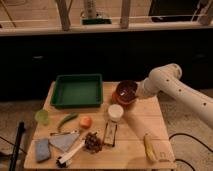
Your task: Stack bowls into tray
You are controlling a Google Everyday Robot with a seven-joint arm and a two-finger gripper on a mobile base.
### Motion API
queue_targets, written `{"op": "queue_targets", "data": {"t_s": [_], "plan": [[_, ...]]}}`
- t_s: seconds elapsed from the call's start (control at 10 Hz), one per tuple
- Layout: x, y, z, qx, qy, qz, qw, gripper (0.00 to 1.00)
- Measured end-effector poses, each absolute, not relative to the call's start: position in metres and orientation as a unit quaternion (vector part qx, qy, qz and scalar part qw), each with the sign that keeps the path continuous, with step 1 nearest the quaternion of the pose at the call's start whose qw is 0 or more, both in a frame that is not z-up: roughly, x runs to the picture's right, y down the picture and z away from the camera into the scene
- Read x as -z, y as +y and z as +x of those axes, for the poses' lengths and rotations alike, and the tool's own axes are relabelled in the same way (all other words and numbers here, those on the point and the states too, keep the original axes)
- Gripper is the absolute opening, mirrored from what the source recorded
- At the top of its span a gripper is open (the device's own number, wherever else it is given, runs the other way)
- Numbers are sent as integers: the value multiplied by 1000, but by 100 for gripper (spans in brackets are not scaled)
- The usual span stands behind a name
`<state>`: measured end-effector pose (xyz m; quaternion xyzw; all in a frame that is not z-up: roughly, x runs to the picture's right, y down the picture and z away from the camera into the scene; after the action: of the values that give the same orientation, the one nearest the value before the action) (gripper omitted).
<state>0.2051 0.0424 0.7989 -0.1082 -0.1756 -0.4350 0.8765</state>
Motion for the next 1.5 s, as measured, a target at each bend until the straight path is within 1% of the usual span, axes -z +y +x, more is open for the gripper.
{"op": "queue_targets", "data": {"t_s": [0.1,0.3,0.5,0.7,0.8,0.9,1.0,1.5], "plan": [[-802,41,206,435,-182,-104,876,1],[-808,40,209,436,-191,-105,873,16],[-813,40,214,438,-200,-107,870,39],[-816,41,217,439,-206,-107,868,56],[-827,43,213,441,-209,-106,866,71],[-837,42,207,442,-212,-105,865,77],[-846,40,201,444,-215,-104,863,80],[-848,44,199,449,-223,-103,859,80]]}}
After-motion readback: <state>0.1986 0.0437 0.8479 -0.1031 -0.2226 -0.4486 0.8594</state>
